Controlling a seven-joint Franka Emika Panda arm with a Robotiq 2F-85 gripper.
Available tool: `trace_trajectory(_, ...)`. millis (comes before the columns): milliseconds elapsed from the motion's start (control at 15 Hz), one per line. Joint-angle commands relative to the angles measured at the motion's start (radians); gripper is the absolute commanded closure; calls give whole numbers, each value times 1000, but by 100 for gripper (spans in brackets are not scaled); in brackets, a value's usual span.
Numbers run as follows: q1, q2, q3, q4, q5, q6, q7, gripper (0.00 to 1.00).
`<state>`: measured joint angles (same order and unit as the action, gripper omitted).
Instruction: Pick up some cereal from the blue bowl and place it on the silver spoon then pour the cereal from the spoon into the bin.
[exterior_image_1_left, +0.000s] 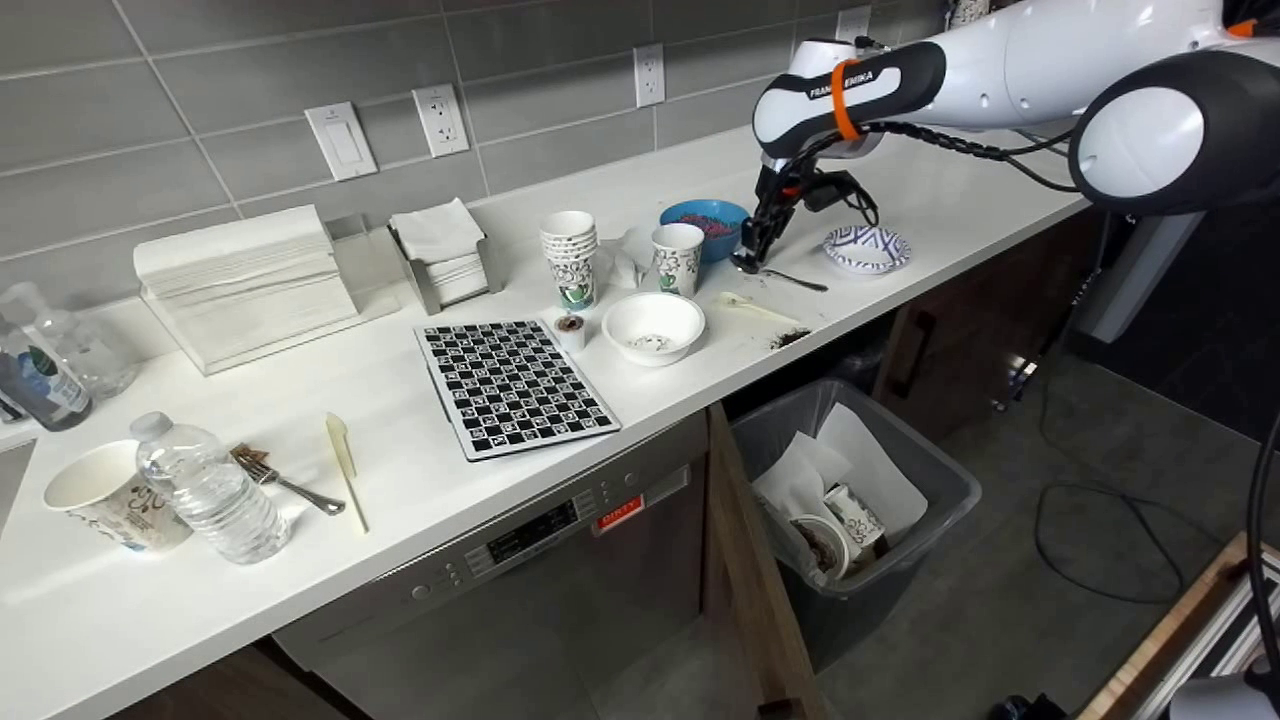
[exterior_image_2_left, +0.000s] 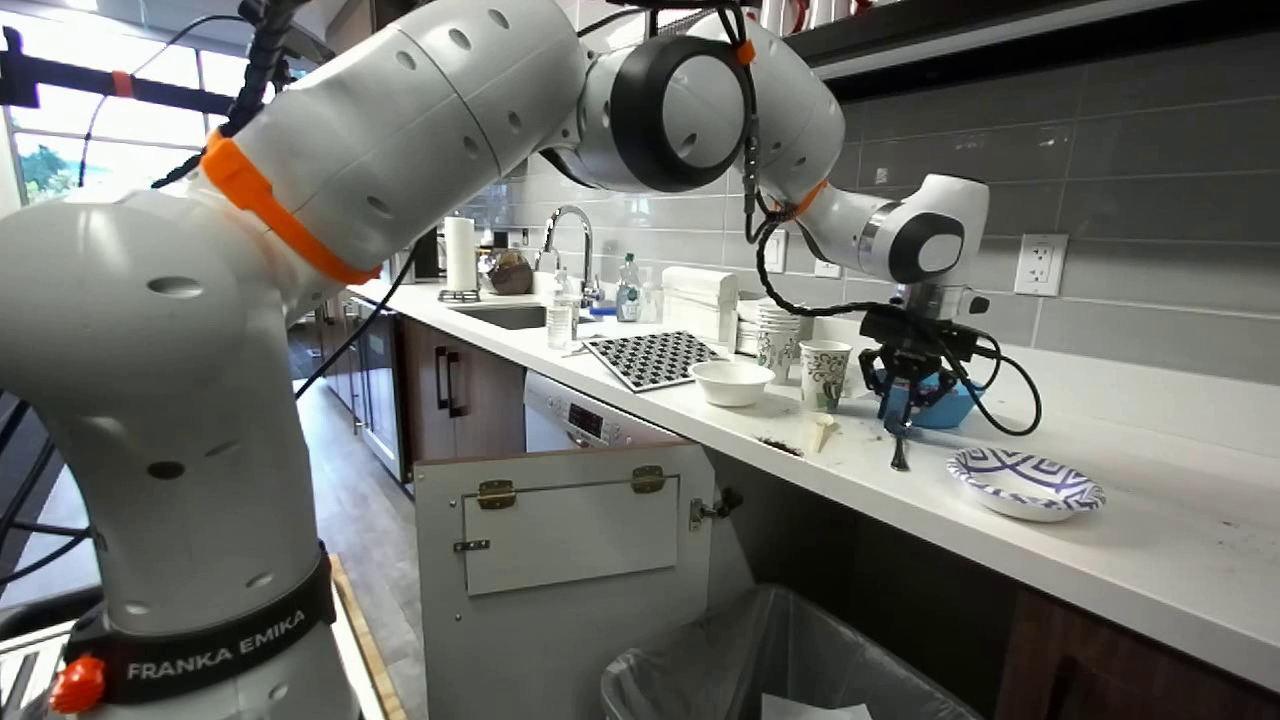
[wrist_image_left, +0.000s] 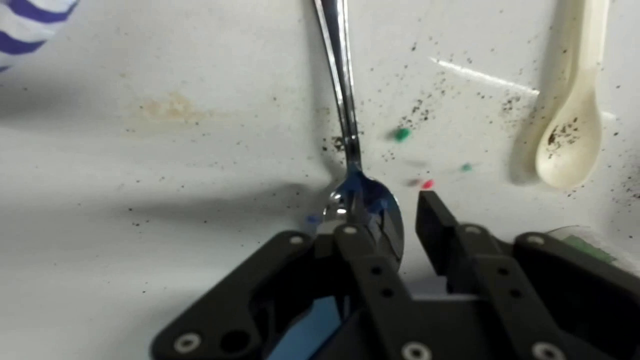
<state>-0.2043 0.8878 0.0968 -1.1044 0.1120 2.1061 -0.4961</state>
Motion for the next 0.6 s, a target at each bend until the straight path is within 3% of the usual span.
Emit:
trace_trajectory(0, -14, -42, 14, -79, 15, 54, -18, 34)
trace_trajectory(333, -16, -59, 15, -110, 14, 101, -18, 0)
trace_trajectory(533, -13, -83, 11, -134, 10, 130, -9, 0)
